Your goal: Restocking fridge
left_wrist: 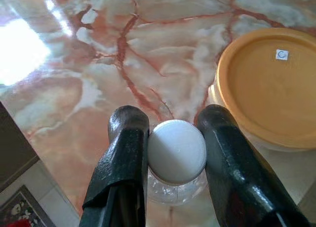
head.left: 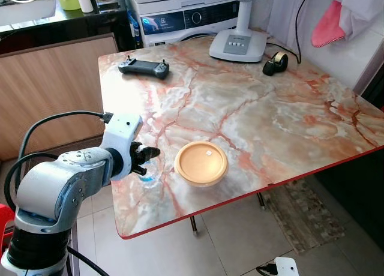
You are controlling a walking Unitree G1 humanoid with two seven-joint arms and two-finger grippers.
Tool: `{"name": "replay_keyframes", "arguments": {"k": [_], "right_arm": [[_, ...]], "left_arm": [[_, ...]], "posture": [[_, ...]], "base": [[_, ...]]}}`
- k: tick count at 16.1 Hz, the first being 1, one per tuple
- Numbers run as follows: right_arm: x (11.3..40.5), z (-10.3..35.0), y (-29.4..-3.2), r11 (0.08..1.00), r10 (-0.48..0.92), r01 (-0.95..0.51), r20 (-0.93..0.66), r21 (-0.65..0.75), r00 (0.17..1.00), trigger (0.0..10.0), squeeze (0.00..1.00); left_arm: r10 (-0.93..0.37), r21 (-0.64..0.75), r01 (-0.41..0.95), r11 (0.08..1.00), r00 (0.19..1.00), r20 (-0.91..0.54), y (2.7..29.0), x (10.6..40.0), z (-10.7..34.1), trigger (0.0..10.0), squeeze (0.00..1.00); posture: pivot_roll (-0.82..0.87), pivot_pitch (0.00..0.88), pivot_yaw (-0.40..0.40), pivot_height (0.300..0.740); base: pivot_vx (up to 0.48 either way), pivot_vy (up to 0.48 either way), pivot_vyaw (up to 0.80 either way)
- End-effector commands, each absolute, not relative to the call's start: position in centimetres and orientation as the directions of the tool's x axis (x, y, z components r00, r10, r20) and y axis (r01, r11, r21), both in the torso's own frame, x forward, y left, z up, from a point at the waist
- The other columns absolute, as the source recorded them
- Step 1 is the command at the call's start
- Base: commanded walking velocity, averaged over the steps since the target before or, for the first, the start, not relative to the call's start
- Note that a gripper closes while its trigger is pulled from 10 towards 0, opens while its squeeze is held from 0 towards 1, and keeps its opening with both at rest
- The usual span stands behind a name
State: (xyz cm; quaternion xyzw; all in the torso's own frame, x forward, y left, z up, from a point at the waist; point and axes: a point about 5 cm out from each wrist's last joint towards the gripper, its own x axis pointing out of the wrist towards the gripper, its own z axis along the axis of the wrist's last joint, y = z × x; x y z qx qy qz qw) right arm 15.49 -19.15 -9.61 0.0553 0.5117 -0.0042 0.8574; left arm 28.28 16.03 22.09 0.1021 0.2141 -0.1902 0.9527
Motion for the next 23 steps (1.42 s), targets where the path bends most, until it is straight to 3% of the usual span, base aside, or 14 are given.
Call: {"name": "replay_keyframes", "arguments": {"k": [1, 3, 4, 5, 9, 10, 11, 13, 15, 18, 19, 23], "right_arm": [[15.5, -9.6, -19.1, 0.993, 0.047, 0.073, -0.88, 0.092, 0.473, 10.0, 0.0], [15.4, -9.7, -19.1, 0.993, 0.046, 0.074, -0.88, 0.092, 0.473, 10.0, 0.0], [15.4, -9.7, -19.1, 0.993, 0.046, 0.074, -0.88, 0.092, 0.472, 10.0, 0.0], [15.4, -9.7, -19.1, 0.993, 0.046, 0.074, -0.881, 0.091, 0.472, 10.0, 0.0], [15.4, -9.7, -19.1, 0.993, 0.046, 0.079, -0.88, 0.094, 0.472, 10.0, 0.0], [15.3, -9.7, -19.0, 0.992, 0.045, 0.081, -0.88, 0.094, 0.472, 10.0, 0.0], [15.3, -9.7, -19.0, 0.992, 0.045, 0.082, -0.88, 0.094, 0.472, 10.0, 0.0], [15.3, -9.7, -19.0, 0.992, 0.044, 0.084, -0.88, 0.095, 0.472, 10.0, 0.0], [15.3, -9.7, -19.0, 0.991, 0.042, 0.091, -0.879, 0.096, 0.474, 10.0, 0.0], [15.3, -9.7, -19.3, 0.991, 0.034, 0.097, -0.878, 0.091, 0.477, 10.0, 0.0], [15.3, -9.7, -19.3, 0.991, 0.033, 0.098, -0.878, 0.09, 0.478, 10.0, 0.0], [15.5, -9.5, -20.1, 0.991, 0.009, 0.111, -0.871, 0.073, 0.491, 10.0, 0.0]], "left_arm": [[-0.301, 0.123, 0.385, 0.915, 0.852, -0.427, 16.6, 28.3, 22.4, 0.0, 0.0], [-0.246, 0.158, 0.323, 0.933, 0.895, -0.373, 17.5, 28.7, 23.2, 0.0, 0.0], [-0.142, 0.24, 0.233, 0.942, 0.928, -0.343, 19.2, 29.2, 23.6, 2.6, 0.0], [-0.029, 0.306, 0.129, 0.943, 0.95, -0.312, 21.2, 29.5, 23.7, 10.0, 0.0], [0.206, 0.39, -0.116, 0.913, 0.958, -0.197, 26.8, 29.4, 23.1, 10.0, 0.0], [0.264, 0.343, -0.174, 0.923, 0.935, -0.236, 28.8, 28.6, 20.1, 10.0, 0.0], [0.272, 0.337, -0.184, 0.923, 0.932, -0.238, 29.1, 28.4, 19.5, 10.0, 0.0], [0.343, 0.238, -0.281, 0.93, 0.897, -0.278, 30.9, 26.8, 14.1, 10.0, 0.0], [0.374, 0.233, -0.305, 0.923, 0.852, -0.367, 31.7, 24.7, 9.3, 10.0, 0.0], [0.268, 0.253, -0.147, 0.956, 0.785, -0.559, 29.4, 21.5, 1.3, 10.0, 0.0], [0.262, 0.256, -0.132, 0.958, 0.768, -0.585, 29.1, 21.2, 0.5, 10.0, 0.0], [0.09, 0.267, 0.162, 0.95, 0.676, -0.731, 23.8, 19.0, -5.8, 10.0, 0.0]], "posture": [[0.19, 0.069, 0.006, 0.74], [0.19, 0.07, 0.004, 0.74], [0.19, 0.07, 0.004, 0.74], [0.19, 0.071, 0.004, 0.74], [0.19, 0.07, 0.006, 0.74], [0.19, 0.072, 0.008, 0.74], [0.19, 0.072, 0.008, 0.74], [0.18, 0.074, 0.008, 0.74], [0.17, 0.075, 0.007, 0.74], [0.17, 0.08, 0.005, 0.74], [0.16, 0.08, 0.005, 0.74], [0.12, 0.091, 0.017, 0.74]], "base": [[0.0, 0.0, 0.0], [0.0, 0.0, 0.0], [0.0, 0.0, 0.0], [0.0, 0.0, 0.0], [0.0, 0.0, 0.0], [0.0, 0.0, 0.0], [0.0, 0.0, 0.0], [0.0, 0.0, 0.0], [0.0, 0.0, 0.0], [0.0, 0.0, 0.0], [0.0, 0.0, 0.0], [0.0, 0.0, 0.0]]}}
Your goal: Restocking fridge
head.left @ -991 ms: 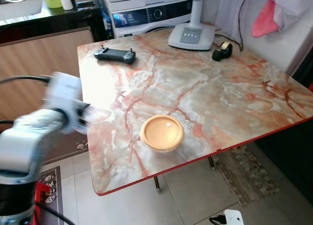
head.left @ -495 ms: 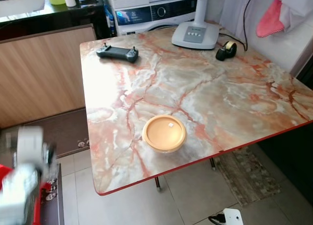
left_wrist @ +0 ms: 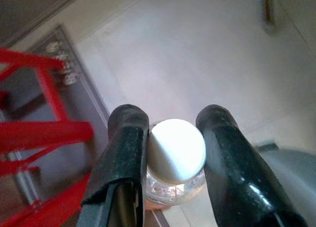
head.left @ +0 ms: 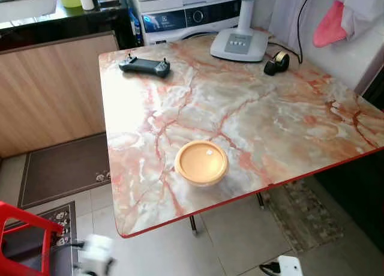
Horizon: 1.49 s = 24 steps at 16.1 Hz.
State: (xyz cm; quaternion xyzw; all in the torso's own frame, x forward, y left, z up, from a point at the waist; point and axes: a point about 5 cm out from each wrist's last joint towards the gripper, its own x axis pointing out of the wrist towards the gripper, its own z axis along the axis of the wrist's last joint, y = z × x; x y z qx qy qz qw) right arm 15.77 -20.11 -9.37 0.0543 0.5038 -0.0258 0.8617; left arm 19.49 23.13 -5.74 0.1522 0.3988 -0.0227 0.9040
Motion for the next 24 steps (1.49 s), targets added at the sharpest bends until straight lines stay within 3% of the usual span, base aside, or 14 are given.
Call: {"name": "replay_keyframes", "arguments": {"k": [1, 6, 9, 11, 12, 16, 24], "right_arm": [[15.7, -9.4, -20.4, 0.993, 0.0, 0.102, -0.869, 0.058, 0.494, 10.0, 0.0], [16.5, -9.0, -20.5, 0.992, -0.01, 0.115, -0.854, 0.058, 0.519, 10.0, 0.0], [17.5, -8.8, -19.3, 0.988, 0.001, 0.127, -0.844, 0.082, 0.536, 10.0, 0.0], [17.5, -8.8, -19.3, 0.988, 0.002, 0.127, -0.844, 0.083, 0.536, 10.0, 0.0], [18.1, -8.6, -18.8, 0.981, -0.011, 0.166, -0.832, 0.098, 0.555, 10.0, 0.0], [18.3, -8.5, -18.8, 0.934, -0.074, 0.328, -0.823, 0.14, 0.563, 10.0, 0.0], [18.5, -8.4, -18.7, 0.95, -0.049, 0.283, -0.83, 0.134, 0.556, 10.0, 0.0]], "left_arm": [[0.072, 0.284, 0.224, 0.932, 0.656, -0.751, 22.6, 18.7, -6.6, 10.0, 0.0], [0.115, 0.29, 0.153, 0.945, 0.675, -0.729, 21.8, 19.8, -6.7, 10.0, 0.0], [0.173, 0.242, 0.005, 0.97, 0.685, -0.708, 22.6, 20.6, -6.3, 10.0, 0.0], [0.176, 0.242, 0.001, 0.97, 0.686, -0.706, 22.6, 20.6, -6.2, 10.0, 0.0], [0.205, 0.204, -0.082, 0.975, 0.675, -0.709, 22.4, 20.7, -6.3, 10.0, 0.0], [0.174, 0.209, -0.028, 0.977, 0.665, -0.726, 22.1, 20.5, -6.5, 10.0, 0.0], [0.175, 0.194, -0.043, 0.98, 0.646, -0.743, 21.8, 20.1, -6.9, 10.0, 0.0]], "posture": [[0.11, 0.095, 0.027, 0.74], [0.09, 0.084, 0.049, 0.74], [0.03, 0.061, 0.039, 0.74], [0.03, 0.061, 0.039, 0.74], [0.04, 0.01, 0.065, 0.74], [0.04, 0.0, 0.079, 0.74], [0.06, 0.0, 0.065, 0.74]], "base": [[0.0, 0.0, 0.0], [0.0, 0.0, 0.0], [0.0, 0.0, 0.0], [0.0, 0.0, 0.0], [0.0, 0.0, 0.0], [0.0, 0.0, 0.0], [-0.262, 0.0, 0.0]]}}
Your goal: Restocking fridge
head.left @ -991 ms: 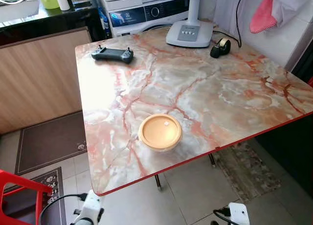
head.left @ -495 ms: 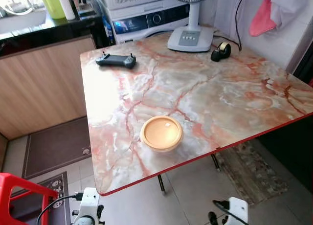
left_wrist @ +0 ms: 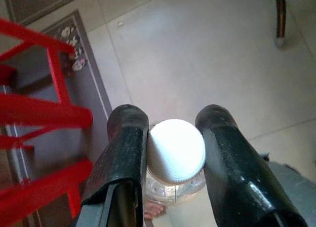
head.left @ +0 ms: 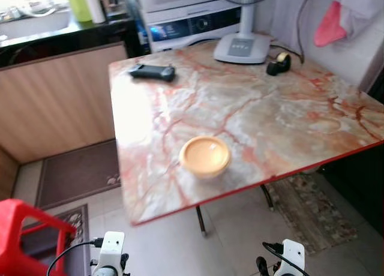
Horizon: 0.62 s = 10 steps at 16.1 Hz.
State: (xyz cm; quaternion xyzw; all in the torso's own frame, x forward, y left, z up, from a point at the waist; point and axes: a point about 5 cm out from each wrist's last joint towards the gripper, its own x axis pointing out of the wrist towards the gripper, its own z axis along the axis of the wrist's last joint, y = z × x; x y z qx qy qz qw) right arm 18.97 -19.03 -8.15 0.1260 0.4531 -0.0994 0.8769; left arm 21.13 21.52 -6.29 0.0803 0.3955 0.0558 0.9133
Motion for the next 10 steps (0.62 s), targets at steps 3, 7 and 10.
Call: {"name": "replay_keyframes", "arguments": {"k": [3, 7, 10], "right_arm": [[18.74, -8.29, -18.82, 0.95, -0.053, 0.281, -0.823, 0.133, 0.566, 10.0, 0.0], [18.95, -8.17, -18.94, 0.951, -0.056, 0.281, -0.821, 0.129, 0.569, 10.0, 0.0], [18.98, -8.17, -18.92, 0.95, -0.056, 0.284, -0.822, 0.131, 0.566, 10.0, 0.0]], "left_arm": [[0.178, 0.199, -0.037, 0.979, 0.627, -0.758, 21.82, 19.52, -7.21, 10.0, 0.0], [0.203, 0.208, -0.065, 0.976, 0.621, -0.757, 22.45, 19.48, -7.1, 10.0, 0.0], [0.208, 0.209, -0.07, 0.975, 0.611, -0.764, 22.7, 19.06, -7.27, 10.0, 0.0]], "posture": [[0.06, 0.0, 0.056, 0.74], [0.08, 0.0, 0.045, 0.74], [0.07, 0.0, 0.046, 0.74]], "base": [[-0.32, 0.0, 0.0], [-0.068, 0.0, 0.0], [0.0, 0.0, 0.0]]}}
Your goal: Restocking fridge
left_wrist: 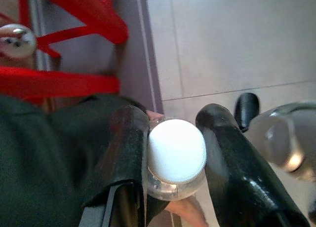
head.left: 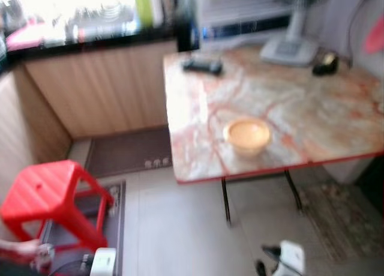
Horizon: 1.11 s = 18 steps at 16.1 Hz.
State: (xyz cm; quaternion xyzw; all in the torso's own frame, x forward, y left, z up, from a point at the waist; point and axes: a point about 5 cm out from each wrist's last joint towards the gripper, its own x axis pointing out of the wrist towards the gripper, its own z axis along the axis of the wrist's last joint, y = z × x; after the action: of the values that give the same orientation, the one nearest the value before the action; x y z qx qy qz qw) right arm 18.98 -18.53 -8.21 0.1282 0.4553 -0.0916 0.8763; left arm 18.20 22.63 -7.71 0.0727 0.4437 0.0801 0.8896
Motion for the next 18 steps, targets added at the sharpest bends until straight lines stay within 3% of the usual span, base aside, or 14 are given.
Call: {"name": "replay_keyframes", "arguments": {"k": [1, 5, 16, 18], "right_arm": [[19.0, -8.2, -18.9, 0.95, -0.056, 0.285, -0.823, 0.13, 0.565, 10.0, 0.0], [19.0, -8.2, -19.0, 0.946, -0.06, 0.296, -0.826, 0.132, 0.561, 10.0, 0.0], [19.0, -8.2, -18.9, 0.956, -0.046, 0.266, -0.836, 0.122, 0.547, 10.0, 0.0], [18.9, -8.2, -18.9, 0.957, -0.046, 0.264, -0.837, 0.119, 0.545, 10.0, 0.0]], "left_arm": [[0.206, 0.205, -0.072, 0.976, 0.606, -0.768, 22.7, 18.9, -7.4, 10.0, 0.0], [0.195, 0.199, -0.062, 0.978, 0.615, -0.764, 22.5, 19.3, -7.2, 10.0, 0.0], [0.14, 0.18, 0.006, 0.984, 0.605, -0.784, 21.6, 19.0, -7.5, 10.0, 0.0], [0.134, 0.201, 0.043, 0.979, 0.604, -0.786, 21.4, 18.9, -7.6, 10.0, 0.0]], "posture": [[0.07, 0.0, 0.046, 0.74], [0.08, 0.0, 0.047, 0.74], [0.08, 0.0, 0.054, 0.74], [0.08, 0.0, 0.054, 0.74]], "base": [[0.0, 0.0, 0.0], [0.0, 0.0, 0.0], [0.0, 0.0, -0.8], [0.0, -0.337, -0.8]]}}
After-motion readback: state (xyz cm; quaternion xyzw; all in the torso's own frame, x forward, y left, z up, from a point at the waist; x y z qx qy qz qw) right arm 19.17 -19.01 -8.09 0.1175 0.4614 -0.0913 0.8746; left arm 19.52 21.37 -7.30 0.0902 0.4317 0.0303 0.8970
